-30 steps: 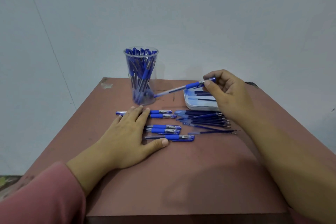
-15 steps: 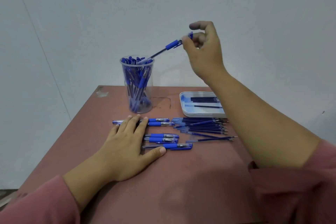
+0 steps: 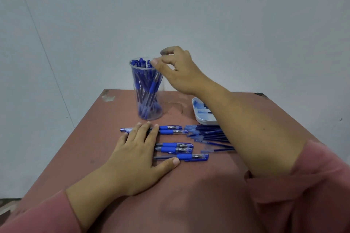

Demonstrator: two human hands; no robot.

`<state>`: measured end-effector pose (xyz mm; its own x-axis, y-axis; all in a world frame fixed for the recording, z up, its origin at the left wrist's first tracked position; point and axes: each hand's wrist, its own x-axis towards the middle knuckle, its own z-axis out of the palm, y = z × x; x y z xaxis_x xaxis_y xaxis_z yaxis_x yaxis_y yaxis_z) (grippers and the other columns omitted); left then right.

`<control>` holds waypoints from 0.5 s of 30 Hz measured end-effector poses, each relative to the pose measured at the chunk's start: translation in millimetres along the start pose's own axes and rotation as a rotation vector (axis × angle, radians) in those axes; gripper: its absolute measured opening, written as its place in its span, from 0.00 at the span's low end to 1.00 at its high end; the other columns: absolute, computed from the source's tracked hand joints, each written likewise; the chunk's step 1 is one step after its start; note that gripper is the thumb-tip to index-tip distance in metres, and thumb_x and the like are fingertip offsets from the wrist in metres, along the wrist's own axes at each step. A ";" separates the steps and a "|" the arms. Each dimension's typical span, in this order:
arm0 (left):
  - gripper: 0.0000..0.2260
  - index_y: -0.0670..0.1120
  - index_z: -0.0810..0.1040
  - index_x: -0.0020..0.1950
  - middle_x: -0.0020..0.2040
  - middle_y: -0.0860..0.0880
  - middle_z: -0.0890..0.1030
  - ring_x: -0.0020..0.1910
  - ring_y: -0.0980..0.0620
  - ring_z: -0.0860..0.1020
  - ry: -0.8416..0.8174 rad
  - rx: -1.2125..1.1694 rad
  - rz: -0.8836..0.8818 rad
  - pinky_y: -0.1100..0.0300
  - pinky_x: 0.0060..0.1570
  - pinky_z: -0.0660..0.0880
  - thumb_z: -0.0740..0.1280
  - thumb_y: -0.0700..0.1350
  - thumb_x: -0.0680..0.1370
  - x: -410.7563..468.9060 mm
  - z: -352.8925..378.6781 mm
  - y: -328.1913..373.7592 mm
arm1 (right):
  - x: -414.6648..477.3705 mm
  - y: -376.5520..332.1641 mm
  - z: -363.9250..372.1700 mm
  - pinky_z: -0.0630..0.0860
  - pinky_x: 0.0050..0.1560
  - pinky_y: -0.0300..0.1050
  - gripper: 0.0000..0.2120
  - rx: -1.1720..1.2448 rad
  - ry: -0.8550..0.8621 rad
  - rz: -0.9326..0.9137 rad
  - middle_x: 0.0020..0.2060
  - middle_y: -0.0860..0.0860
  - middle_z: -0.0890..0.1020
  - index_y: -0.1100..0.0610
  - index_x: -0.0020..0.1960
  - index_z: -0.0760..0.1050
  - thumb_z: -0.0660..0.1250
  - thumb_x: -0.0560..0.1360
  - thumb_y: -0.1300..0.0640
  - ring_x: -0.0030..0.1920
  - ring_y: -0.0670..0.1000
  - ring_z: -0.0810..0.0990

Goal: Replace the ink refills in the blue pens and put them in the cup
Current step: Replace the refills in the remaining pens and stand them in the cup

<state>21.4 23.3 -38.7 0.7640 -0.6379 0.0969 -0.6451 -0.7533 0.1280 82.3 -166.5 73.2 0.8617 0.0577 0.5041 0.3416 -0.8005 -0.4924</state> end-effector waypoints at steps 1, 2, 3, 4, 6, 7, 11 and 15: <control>0.50 0.53 0.41 0.79 0.79 0.53 0.45 0.78 0.53 0.42 0.001 -0.004 0.001 0.53 0.75 0.44 0.34 0.78 0.63 0.0 0.1 -0.2 | -1.7 -0.1 1.7 0.64 0.68 0.56 0.18 -0.023 -0.029 0.009 0.63 0.49 0.71 0.47 0.54 0.82 0.57 0.79 0.40 0.66 0.50 0.63; 0.50 0.52 0.41 0.79 0.79 0.53 0.45 0.78 0.53 0.42 -0.001 -0.006 0.000 0.53 0.75 0.44 0.34 0.78 0.63 0.0 -0.1 -0.2 | -3.6 -0.7 2.2 0.63 0.68 0.58 0.18 -0.025 -0.029 0.006 0.64 0.49 0.70 0.46 0.54 0.81 0.57 0.79 0.40 0.67 0.51 0.62; 0.50 0.52 0.40 0.79 0.79 0.53 0.45 0.77 0.53 0.42 -0.005 -0.002 -0.001 0.52 0.76 0.44 0.34 0.78 0.63 0.0 -0.1 0.0 | -5.8 -1.6 1.5 0.62 0.68 0.57 0.17 -0.015 -0.003 -0.008 0.64 0.50 0.70 0.46 0.57 0.80 0.57 0.79 0.41 0.67 0.52 0.62; 0.50 0.53 0.40 0.79 0.79 0.53 0.44 0.77 0.53 0.42 -0.008 0.004 -0.003 0.52 0.76 0.44 0.34 0.78 0.63 0.1 -0.2 0.2 | -9.1 -3.3 -0.8 0.62 0.68 0.53 0.16 -0.001 0.032 -0.027 0.63 0.50 0.71 0.47 0.59 0.79 0.58 0.79 0.42 0.67 0.52 0.63; 0.50 0.53 0.40 0.79 0.79 0.53 0.44 0.77 0.53 0.41 -0.013 0.007 -0.006 0.53 0.76 0.44 0.34 0.78 0.62 0.3 -1.0 0.9 | -18.8 -4.5 -7.2 0.62 0.66 0.46 0.15 0.009 0.083 -0.061 0.61 0.49 0.72 0.48 0.62 0.77 0.61 0.79 0.46 0.65 0.50 0.66; 0.50 0.53 0.40 0.79 0.79 0.53 0.44 0.77 0.53 0.42 -0.015 0.007 -0.007 0.53 0.76 0.44 0.34 0.78 0.62 0.3 -1.1 1.1 | -25.9 -3.3 -10.7 0.63 0.64 0.44 0.14 0.003 0.094 -0.072 0.60 0.48 0.73 0.49 0.62 0.76 0.62 0.79 0.47 0.63 0.48 0.67; 0.50 0.52 0.40 0.79 0.79 0.53 0.45 0.77 0.53 0.42 -0.013 0.019 -0.007 0.53 0.76 0.45 0.33 0.78 0.62 0.4 -1.7 2.0 | -68.9 8.7 -27.2 0.67 0.54 0.34 0.10 -0.041 0.031 -0.055 0.53 0.42 0.76 0.48 0.57 0.78 0.68 0.76 0.50 0.54 0.44 0.73; 0.50 0.52 0.42 0.79 0.78 0.54 0.48 0.77 0.54 0.45 0.002 0.013 -0.004 0.52 0.75 0.46 0.34 0.78 0.63 0.4 -1.2 2.0 | -114.1 25.5 -37.1 0.65 0.51 0.27 0.06 -0.180 -0.245 0.001 0.48 0.41 0.79 0.44 0.49 0.82 0.71 0.73 0.48 0.53 0.39 0.72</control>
<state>20.4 21.7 -37.2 0.7669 -0.6342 0.0980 -0.6417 -0.7581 0.1157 -21.2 -215.6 29.5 0.9345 0.1816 0.3063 0.2875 -0.8922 -0.3482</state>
